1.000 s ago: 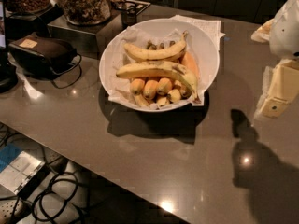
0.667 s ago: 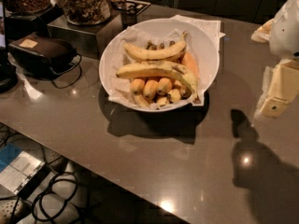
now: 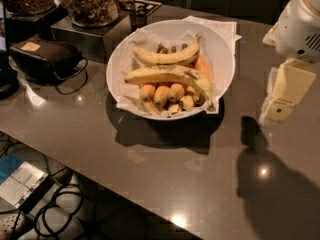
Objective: Pick banana from white bowl
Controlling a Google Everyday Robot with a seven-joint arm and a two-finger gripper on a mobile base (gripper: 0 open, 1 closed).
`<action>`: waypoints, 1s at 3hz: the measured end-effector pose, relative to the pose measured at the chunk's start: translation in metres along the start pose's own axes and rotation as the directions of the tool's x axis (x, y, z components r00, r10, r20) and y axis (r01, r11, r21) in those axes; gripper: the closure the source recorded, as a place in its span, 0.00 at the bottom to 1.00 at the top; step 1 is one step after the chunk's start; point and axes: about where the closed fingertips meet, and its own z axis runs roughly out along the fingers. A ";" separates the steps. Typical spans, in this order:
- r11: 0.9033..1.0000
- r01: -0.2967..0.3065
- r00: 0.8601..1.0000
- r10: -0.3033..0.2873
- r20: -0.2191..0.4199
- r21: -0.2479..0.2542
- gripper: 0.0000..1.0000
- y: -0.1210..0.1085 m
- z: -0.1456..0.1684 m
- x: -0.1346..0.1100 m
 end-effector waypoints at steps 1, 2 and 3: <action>0.997 -0.013 0.995 0.006 -0.096 -0.075 0.00 0.009 0.019 -0.061; 0.999 -0.017 0.998 0.014 -0.063 -0.046 0.00 0.003 0.015 -0.064; 0.998 -0.046 0.999 0.044 -0.030 -0.054 0.00 0.001 0.011 -0.064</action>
Offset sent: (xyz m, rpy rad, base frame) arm 0.0032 0.0901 -0.0226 -0.1422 0.2501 -0.0085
